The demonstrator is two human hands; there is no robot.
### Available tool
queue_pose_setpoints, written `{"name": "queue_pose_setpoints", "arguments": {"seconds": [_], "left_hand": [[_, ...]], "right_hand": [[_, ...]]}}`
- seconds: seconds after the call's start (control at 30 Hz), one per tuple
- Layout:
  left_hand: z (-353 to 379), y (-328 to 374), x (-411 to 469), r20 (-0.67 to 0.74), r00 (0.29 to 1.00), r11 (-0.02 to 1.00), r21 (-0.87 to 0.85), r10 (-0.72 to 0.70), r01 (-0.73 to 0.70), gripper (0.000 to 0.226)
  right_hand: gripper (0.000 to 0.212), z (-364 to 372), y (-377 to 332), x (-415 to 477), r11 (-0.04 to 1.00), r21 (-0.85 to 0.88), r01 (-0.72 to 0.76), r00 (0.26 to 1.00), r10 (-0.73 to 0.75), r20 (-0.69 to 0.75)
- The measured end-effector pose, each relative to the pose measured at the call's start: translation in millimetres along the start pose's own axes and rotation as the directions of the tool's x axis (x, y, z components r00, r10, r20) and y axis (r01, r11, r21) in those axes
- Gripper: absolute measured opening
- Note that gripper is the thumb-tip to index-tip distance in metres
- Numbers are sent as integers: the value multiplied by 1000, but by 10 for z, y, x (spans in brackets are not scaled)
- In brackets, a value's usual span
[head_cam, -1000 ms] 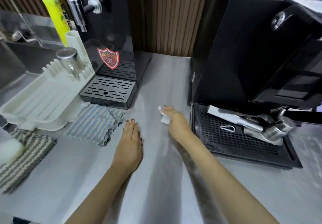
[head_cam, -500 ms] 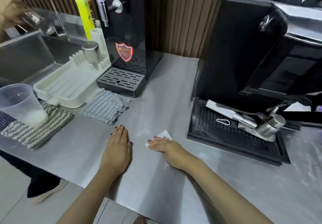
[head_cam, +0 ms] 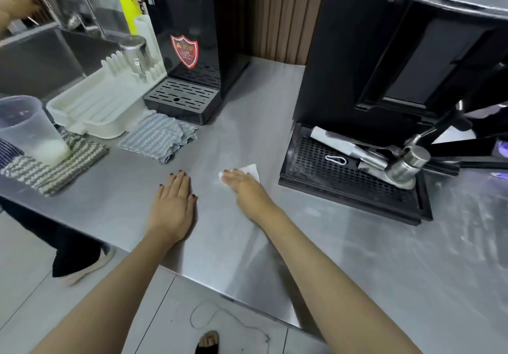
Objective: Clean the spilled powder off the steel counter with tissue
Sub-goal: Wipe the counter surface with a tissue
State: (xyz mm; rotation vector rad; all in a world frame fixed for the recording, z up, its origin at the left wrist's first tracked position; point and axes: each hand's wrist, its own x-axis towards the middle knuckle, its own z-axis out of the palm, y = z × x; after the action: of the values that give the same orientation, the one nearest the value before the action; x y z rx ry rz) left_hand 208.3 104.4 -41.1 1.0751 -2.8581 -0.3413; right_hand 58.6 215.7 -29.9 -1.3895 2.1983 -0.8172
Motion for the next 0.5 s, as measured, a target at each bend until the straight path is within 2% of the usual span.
{"name": "queue_pose_setpoints", "arguments": {"seconds": [0.1,0.17,0.23,0.3,0.43,0.5], "left_hand": [[-6,17,5,14,1000,1000,9,-8,8,51],[-8,15,7,8,1000,1000,7,-10,10,51],[-3,5,10,-7,1000,1000,0,-11,11,50],[5,-1,-3,-12,1000,1000,-7,-9,9,50],[9,-14,-1,-17,1000,999,-46,-2,1,48],[14,-12,14,-11,1000,999,-51,6,-6,48]], "right_hand": [[72,74,54,-528,998,25,66,997,-67,40],[70,57,52,-801,998,50,31,999,-32,4],[72,73,-48,-845,994,81,-70,990,79,-118],[75,170,-266,-715,985,80,-153,950,169,-264],[59,479,-521,-298,991,-36,-132,976,123,-182],[54,519,-481,-175,980,-63,-188,962,171,-211]]}}
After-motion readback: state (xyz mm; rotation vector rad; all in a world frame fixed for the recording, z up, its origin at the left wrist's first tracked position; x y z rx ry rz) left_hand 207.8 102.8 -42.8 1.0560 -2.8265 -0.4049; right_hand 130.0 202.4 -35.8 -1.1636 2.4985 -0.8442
